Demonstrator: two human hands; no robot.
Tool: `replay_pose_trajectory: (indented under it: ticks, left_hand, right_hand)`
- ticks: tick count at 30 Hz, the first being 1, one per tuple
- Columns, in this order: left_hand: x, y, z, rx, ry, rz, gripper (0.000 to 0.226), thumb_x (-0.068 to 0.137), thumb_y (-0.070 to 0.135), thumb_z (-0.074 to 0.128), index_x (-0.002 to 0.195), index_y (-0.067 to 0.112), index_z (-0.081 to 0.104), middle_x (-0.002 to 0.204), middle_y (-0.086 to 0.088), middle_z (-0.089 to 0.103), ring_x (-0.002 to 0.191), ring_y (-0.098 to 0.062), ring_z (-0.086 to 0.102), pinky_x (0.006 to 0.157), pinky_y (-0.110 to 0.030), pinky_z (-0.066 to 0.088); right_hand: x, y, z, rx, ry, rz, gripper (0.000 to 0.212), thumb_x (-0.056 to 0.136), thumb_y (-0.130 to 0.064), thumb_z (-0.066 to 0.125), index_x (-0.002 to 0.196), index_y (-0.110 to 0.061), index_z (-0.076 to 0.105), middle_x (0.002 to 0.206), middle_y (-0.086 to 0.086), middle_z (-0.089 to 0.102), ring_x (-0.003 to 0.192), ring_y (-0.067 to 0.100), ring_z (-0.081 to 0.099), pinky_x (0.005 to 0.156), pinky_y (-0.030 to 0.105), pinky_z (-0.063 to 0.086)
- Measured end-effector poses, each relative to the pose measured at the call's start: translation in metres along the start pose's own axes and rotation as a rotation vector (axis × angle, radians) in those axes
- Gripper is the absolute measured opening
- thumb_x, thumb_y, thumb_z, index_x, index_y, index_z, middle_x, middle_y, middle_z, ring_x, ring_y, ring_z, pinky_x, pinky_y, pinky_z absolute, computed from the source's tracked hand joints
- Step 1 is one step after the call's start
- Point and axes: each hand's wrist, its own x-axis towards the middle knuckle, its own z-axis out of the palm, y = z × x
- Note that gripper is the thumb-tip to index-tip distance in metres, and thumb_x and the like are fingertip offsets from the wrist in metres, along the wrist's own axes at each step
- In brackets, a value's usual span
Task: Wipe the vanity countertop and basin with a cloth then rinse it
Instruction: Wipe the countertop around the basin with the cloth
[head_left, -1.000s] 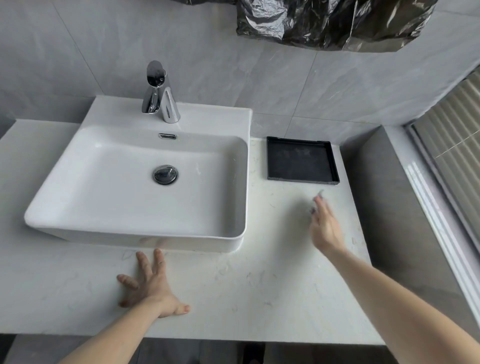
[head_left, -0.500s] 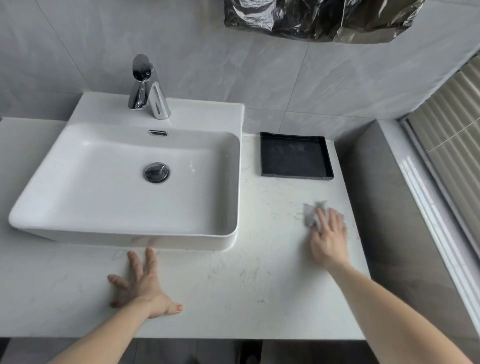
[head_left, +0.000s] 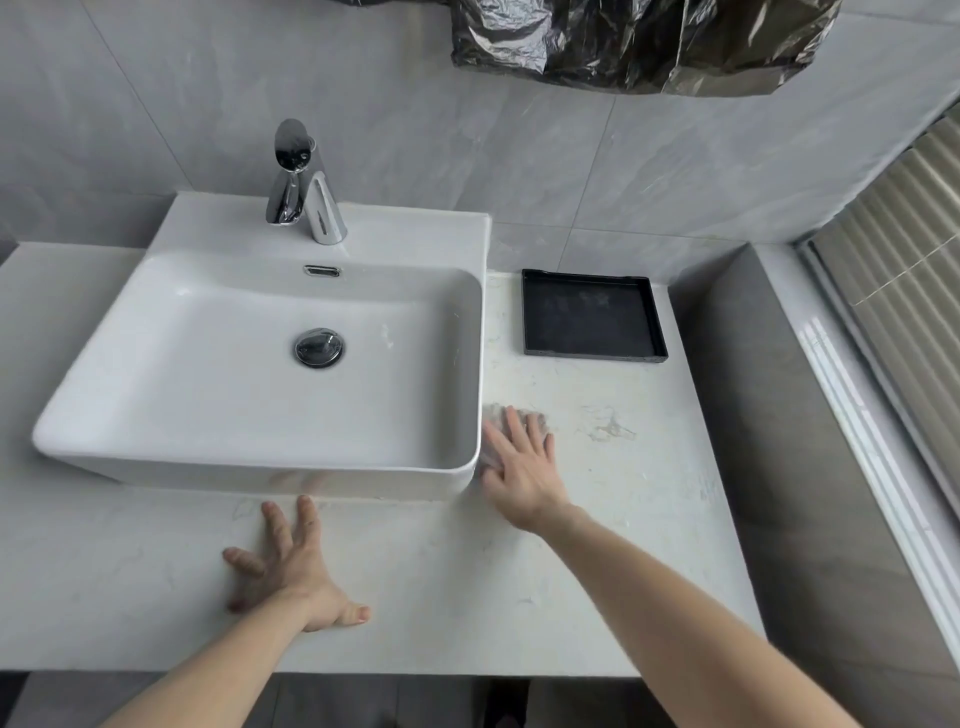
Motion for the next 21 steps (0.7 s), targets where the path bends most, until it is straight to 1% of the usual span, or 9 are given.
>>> replay_pose_trajectory:
  ticks: [3, 5, 7, 9, 12, 13, 15, 18, 21]
  left_hand:
    - [0.004, -0.002, 0.002, 0.003, -0.002, 0.002, 0.167, 0.037, 0.072, 0.086, 0.141, 0.041, -0.042, 0.146, 0.009, -0.054, 0.144, -0.053, -0.019, 0.104, -0.069, 0.038]
    - [0.006, -0.002, 0.003, 0.002, -0.004, 0.0, 0.168, 0.035, 0.072, 0.086, 0.14, 0.042, -0.043, 0.146, 0.009, -0.054, 0.144, -0.053, -0.019, 0.104, -0.068, 0.038]
    - [0.007, -0.002, 0.003, 0.0, -0.005, 0.001, 0.168, 0.035, 0.072, 0.086, 0.14, 0.042, -0.043, 0.146, 0.01, -0.054, 0.144, -0.053, -0.019, 0.105, -0.068, 0.037]
    - [0.006, -0.002, 0.003, -0.004, -0.005, 0.001, 0.168, 0.036, 0.071, 0.086, 0.14, 0.042, -0.042, 0.146, 0.009, -0.054, 0.144, -0.053, -0.02, 0.105, -0.069, 0.036]
    - [0.005, -0.001, 0.002, -0.006, -0.005, 0.004, 0.168, 0.037, 0.07, 0.087, 0.141, 0.041, -0.041, 0.146, 0.008, -0.054, 0.144, -0.054, -0.019, 0.105, -0.069, 0.036]
    - [0.004, -0.001, 0.002, -0.007, -0.006, 0.003, 0.167, 0.038, 0.07, 0.087, 0.141, 0.041, -0.041, 0.147, 0.008, -0.053, 0.144, -0.054, -0.019, 0.106, -0.069, 0.036]
    - [0.004, -0.001, 0.002, -0.009, -0.007, 0.002, 0.167, 0.038, 0.071, 0.086, 0.141, 0.04, -0.041, 0.147, 0.008, -0.053, 0.143, -0.055, -0.019, 0.107, -0.068, 0.035]
    - [0.006, -0.002, 0.003, -0.015, -0.004, 0.002, 0.168, 0.037, 0.071, 0.086, 0.141, 0.041, -0.042, 0.146, 0.008, -0.054, 0.143, -0.055, -0.02, 0.107, -0.068, 0.035]
    - [0.008, -0.004, 0.004, -0.014, -0.005, -0.003, 0.169, 0.035, 0.072, 0.086, 0.14, 0.041, -0.042, 0.147, 0.008, -0.053, 0.143, -0.055, -0.019, 0.107, -0.068, 0.035]
  right_hand:
    - [0.001, 0.0, 0.02, -0.045, 0.029, 0.025, 0.068, 0.096, -0.044, 0.033, 0.16, -0.037, 0.011, 0.17, -0.002, -0.008, 0.156, 0.026, -0.016, 0.124, 0.053, -0.009]
    - [-0.007, 0.019, 0.018, -0.047, 0.1, 0.028, 0.062, 0.102, -0.044, 0.027, 0.161, -0.034, 0.013, 0.17, -0.005, -0.006, 0.156, 0.019, -0.014, 0.126, 0.049, -0.006]
    - [-0.018, 0.049, 0.009, -0.037, 0.158, 0.091, 0.061, 0.102, -0.041, 0.019, 0.162, -0.03, 0.017, 0.17, -0.002, 0.001, 0.157, 0.02, -0.008, 0.127, 0.047, -0.004]
    - [-0.032, 0.089, -0.005, -0.017, 0.23, 0.202, 0.062, 0.099, -0.033, 0.021, 0.16, -0.023, 0.024, 0.169, 0.004, 0.012, 0.157, 0.026, 0.001, 0.127, 0.045, -0.003]
    - [-0.062, 0.153, -0.031, -0.002, 0.321, 0.359, 0.059, 0.093, -0.01, 0.033, 0.151, -0.006, 0.038, 0.163, 0.019, 0.03, 0.152, 0.035, 0.021, 0.126, 0.051, 0.011]
    - [-0.07, 0.165, -0.043, 0.014, 0.336, 0.41, 0.059, 0.09, -0.006, 0.032, 0.148, -0.003, 0.041, 0.161, 0.02, 0.033, 0.15, 0.036, 0.024, 0.124, 0.051, 0.016]
    - [-0.079, 0.166, -0.062, 0.076, 0.389, 0.497, 0.054, 0.094, -0.002, 0.031, 0.147, -0.004, 0.044, 0.163, 0.013, 0.032, 0.151, 0.03, 0.024, 0.123, 0.041, 0.021]
    - [-0.065, 0.122, -0.06, 0.168, 0.463, 0.404, 0.048, 0.103, 0.0, 0.034, 0.149, -0.009, 0.044, 0.165, 0.002, 0.028, 0.154, 0.019, 0.02, 0.121, 0.024, 0.015]
    - [-0.044, 0.059, -0.024, 0.202, 0.352, 0.121, 0.056, 0.099, 0.001, 0.034, 0.152, -0.014, 0.041, 0.161, 0.001, 0.036, 0.15, 0.026, 0.028, 0.124, 0.041, 0.024]
